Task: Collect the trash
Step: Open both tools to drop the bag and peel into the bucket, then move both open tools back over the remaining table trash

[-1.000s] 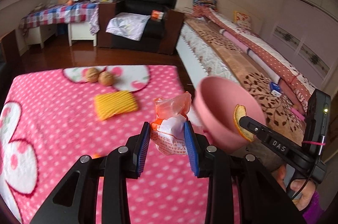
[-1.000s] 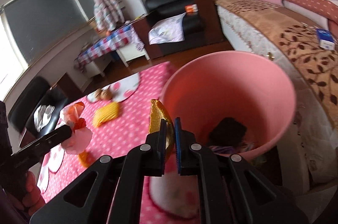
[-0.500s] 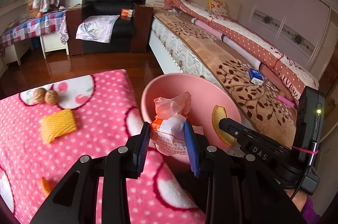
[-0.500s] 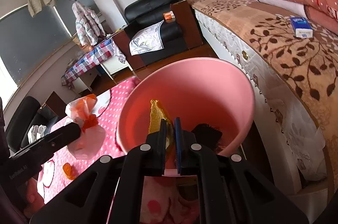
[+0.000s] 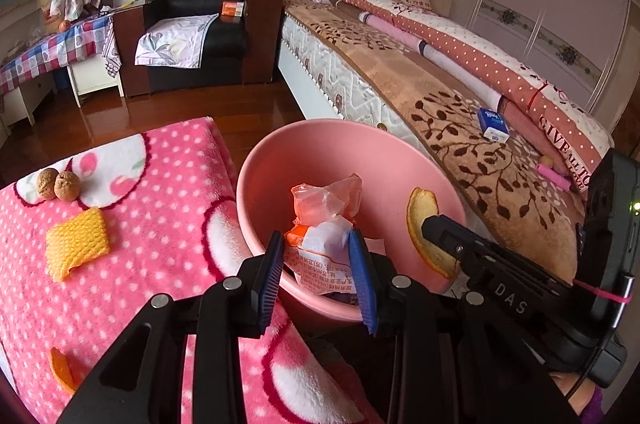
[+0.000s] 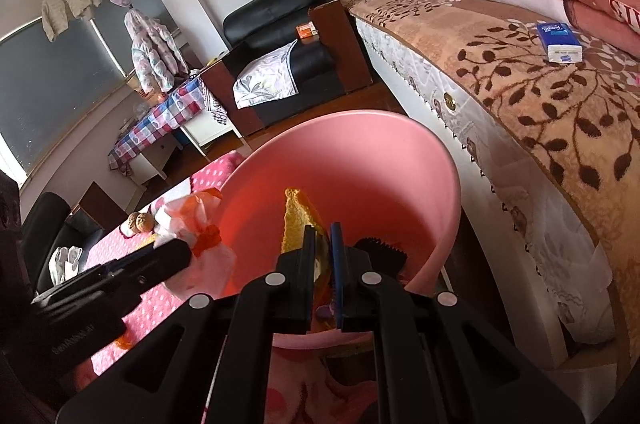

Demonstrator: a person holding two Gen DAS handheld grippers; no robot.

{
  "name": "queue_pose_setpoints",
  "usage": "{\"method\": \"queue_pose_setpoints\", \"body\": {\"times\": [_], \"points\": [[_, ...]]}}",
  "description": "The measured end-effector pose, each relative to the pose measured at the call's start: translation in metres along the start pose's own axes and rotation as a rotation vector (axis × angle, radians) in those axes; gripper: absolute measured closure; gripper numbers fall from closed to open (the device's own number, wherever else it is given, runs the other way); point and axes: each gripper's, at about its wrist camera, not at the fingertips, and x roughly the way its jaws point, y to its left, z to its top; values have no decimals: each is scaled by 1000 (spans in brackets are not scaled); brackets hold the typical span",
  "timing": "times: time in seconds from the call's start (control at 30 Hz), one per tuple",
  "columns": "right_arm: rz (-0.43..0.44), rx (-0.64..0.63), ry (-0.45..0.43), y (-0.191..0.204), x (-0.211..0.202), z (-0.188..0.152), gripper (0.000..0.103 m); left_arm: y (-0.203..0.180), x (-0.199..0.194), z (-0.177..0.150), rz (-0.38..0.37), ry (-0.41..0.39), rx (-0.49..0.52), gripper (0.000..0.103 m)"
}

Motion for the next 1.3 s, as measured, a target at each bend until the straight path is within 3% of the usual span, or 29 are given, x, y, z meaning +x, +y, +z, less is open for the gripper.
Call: {"method": "queue_pose_setpoints", "body": {"times": [0.33, 0.6, 0.7, 0.83, 1.3], "points": [[-6, 15, 8, -4, 2, 0, 95, -1, 4, -1, 1, 6, -4, 67], [-17, 38, 39, -6, 5, -1, 94, 2, -1, -1, -4, 5, -20, 58], [-13, 45, 47, -6, 5, -2, 90, 3, -4, -1, -6, 3, -24, 56], [-5, 44, 28, -3, 1, -2, 72, 5, -9, -1, -10, -5, -29, 54], [17, 10, 1, 14, -17, -6, 71, 13, -38, -5, -7, -46, -52, 53]]}}
